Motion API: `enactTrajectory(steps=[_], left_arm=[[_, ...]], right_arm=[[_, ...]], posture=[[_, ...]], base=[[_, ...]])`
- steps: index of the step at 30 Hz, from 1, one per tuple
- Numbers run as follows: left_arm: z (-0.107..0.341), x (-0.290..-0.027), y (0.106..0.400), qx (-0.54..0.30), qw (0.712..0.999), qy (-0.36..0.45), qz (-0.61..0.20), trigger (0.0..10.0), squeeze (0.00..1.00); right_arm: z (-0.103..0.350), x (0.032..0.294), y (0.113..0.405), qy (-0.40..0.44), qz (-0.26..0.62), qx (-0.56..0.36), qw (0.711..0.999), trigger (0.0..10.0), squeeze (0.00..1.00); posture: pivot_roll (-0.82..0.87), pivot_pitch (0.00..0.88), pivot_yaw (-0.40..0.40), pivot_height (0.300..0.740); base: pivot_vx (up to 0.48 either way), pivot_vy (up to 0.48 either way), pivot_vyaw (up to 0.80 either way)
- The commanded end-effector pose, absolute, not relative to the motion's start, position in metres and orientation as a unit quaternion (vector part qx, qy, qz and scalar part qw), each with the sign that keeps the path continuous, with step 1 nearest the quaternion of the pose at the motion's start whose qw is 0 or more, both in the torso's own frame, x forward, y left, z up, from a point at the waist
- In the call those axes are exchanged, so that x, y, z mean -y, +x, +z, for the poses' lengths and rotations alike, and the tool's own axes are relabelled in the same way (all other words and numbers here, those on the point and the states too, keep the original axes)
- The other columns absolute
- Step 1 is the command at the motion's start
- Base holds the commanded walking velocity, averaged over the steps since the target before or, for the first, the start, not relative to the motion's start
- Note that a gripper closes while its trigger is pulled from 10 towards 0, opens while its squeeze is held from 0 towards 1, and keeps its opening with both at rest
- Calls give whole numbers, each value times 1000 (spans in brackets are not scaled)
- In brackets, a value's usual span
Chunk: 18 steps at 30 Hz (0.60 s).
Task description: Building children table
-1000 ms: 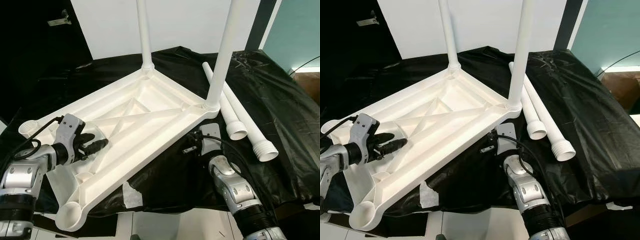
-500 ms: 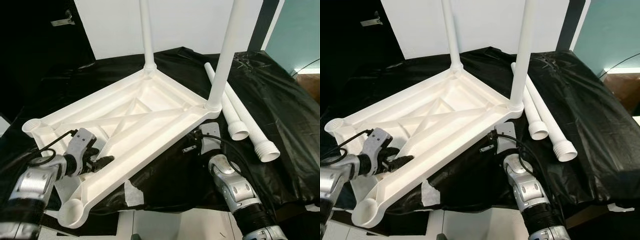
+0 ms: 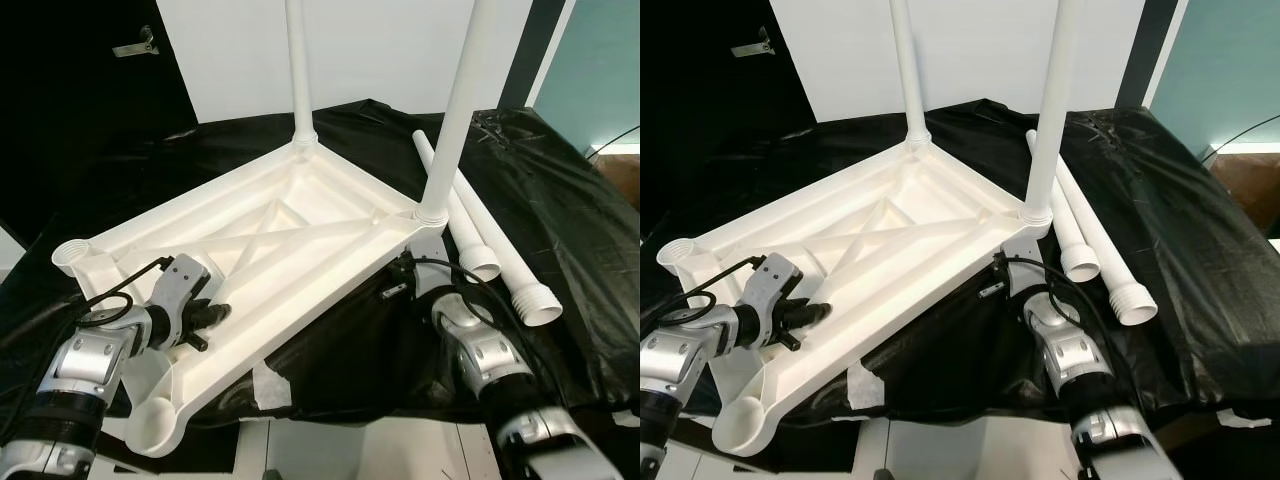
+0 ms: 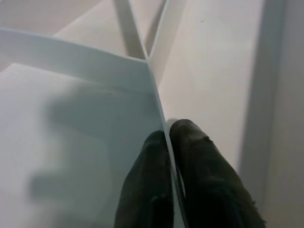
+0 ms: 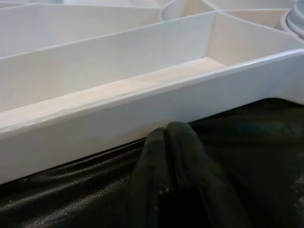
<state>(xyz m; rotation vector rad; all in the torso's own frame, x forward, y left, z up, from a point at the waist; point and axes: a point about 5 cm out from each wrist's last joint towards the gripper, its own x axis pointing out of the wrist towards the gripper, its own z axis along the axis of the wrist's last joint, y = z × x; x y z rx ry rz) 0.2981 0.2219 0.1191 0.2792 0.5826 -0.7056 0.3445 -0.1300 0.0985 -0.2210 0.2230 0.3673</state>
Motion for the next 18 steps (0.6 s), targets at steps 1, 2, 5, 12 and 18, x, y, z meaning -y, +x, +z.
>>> enactTrajectory(steps=[1, 2, 5, 12, 18], left_arm=[[112, -212, 294, -293, 868, 130, -378, 3059, 0], [112, -212, 294, -293, 868, 130, -378, 3059, 0], [112, -210, 287, -296, 858, 140, -395, 8275, 0], [111, -198, 272, -295, 834, 130, -447, 1059, 0], [108, -190, 272, -293, 827, 131, -461, 0, 0]], right_arm=[[84, 136, 342, -102, 175, -144, 969, 10000, 0], [84, 136, 342, -102, 175, -144, 969, 10000, 0], [93, 143, 356, -113, 176, -144, 967, 10000, 0], [105, 145, 368, -135, 191, -127, 964, 10000, 0], [113, 146, 375, -146, 188, -121, 964, 10000, 0]], posture=[[-33, 0, 50, 740], [-33, 0, 50, 740], [0, 0, 43, 740], [18, 1, 39, 740], [20, 5, 39, 740]], base=[[0, 0, 0], [0, 0, 0], [0, 0, 0], [0, 0, 0], [0, 0, 0]])
